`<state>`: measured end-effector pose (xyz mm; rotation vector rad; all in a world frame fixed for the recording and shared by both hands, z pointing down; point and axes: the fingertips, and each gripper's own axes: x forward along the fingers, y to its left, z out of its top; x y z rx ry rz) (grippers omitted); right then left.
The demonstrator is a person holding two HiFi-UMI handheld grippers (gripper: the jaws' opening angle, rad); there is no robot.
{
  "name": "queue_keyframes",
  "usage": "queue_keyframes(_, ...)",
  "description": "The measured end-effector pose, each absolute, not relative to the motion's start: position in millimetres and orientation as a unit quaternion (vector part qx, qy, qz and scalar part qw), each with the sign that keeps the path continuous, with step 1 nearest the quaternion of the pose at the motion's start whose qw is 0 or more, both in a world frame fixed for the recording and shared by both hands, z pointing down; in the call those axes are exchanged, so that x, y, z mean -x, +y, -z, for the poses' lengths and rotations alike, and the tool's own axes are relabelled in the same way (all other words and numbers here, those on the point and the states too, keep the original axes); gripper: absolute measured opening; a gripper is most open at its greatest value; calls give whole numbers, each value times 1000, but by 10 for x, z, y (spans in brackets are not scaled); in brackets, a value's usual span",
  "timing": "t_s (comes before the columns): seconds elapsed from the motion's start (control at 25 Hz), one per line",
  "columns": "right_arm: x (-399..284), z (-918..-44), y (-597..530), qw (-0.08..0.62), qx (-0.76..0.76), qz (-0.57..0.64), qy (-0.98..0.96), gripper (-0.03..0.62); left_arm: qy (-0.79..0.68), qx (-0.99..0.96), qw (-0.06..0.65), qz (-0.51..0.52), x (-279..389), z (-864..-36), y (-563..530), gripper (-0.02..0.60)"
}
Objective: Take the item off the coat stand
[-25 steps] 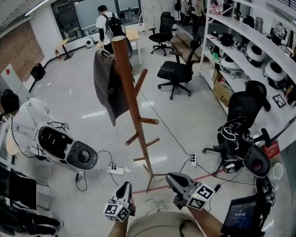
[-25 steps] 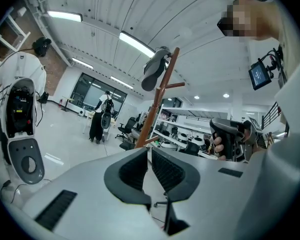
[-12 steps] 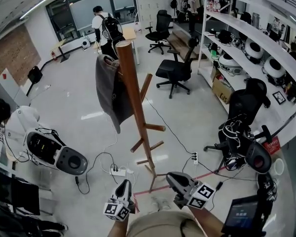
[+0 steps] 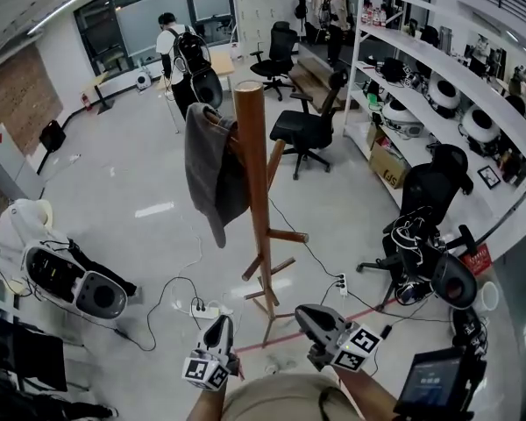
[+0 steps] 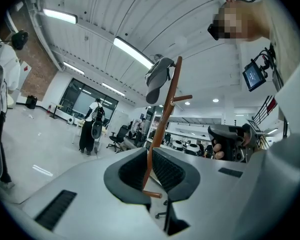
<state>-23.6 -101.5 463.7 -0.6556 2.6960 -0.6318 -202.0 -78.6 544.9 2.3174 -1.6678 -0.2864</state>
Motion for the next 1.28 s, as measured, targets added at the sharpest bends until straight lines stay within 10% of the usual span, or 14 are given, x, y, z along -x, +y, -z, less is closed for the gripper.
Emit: queue_keyframes(1.28, 161, -4655, -1724, 136, 179, 204, 953, 15, -628, -766, 83, 110, 2072, -5092, -1327, 20)
